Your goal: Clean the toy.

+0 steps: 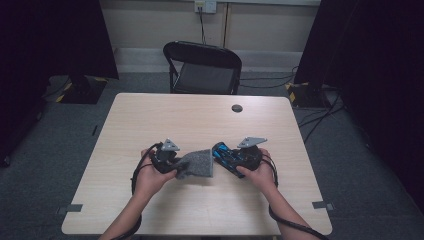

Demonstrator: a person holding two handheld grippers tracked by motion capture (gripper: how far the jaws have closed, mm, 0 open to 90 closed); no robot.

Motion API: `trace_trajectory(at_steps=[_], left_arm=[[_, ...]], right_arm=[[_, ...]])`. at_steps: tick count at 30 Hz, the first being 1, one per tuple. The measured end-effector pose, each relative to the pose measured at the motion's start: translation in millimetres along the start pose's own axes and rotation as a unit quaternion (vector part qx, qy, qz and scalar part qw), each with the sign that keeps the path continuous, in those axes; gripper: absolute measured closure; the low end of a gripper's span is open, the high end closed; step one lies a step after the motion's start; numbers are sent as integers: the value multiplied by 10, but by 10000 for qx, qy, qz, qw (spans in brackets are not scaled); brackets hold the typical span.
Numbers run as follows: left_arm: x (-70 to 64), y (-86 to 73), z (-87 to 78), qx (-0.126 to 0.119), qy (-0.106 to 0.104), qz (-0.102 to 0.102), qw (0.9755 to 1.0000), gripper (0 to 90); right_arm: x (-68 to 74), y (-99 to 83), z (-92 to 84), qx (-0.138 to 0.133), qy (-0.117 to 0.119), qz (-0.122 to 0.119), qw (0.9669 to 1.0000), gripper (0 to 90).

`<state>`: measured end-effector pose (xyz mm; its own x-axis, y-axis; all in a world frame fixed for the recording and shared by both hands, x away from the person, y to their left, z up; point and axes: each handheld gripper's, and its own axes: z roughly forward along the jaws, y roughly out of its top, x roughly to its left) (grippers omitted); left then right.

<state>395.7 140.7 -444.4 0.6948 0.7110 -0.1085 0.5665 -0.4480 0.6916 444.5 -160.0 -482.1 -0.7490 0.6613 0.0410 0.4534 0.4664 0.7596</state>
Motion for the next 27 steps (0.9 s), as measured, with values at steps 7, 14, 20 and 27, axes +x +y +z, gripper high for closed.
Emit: trace_trajectory(at_steps=[7, 14, 20, 27], left_arm=[[-302, 40, 91, 40, -411, 309, 9987, 725], [-508, 38, 180, 186, -643, 595, 9960, 725], [-680, 32, 272, 284, -836, 783, 9930, 725], [-1016, 32, 385, 431, -1284, 1162, 9839, 725]], right_arm=[[-1, 2, -2, 16, 0, 5, 10000, 480], [-2, 8, 0, 30, 5, 24, 10000, 480], [-3, 10, -1, 40, 8, 24, 10000, 480], [-9, 11, -2, 48, 24, 22, 10000, 480]])
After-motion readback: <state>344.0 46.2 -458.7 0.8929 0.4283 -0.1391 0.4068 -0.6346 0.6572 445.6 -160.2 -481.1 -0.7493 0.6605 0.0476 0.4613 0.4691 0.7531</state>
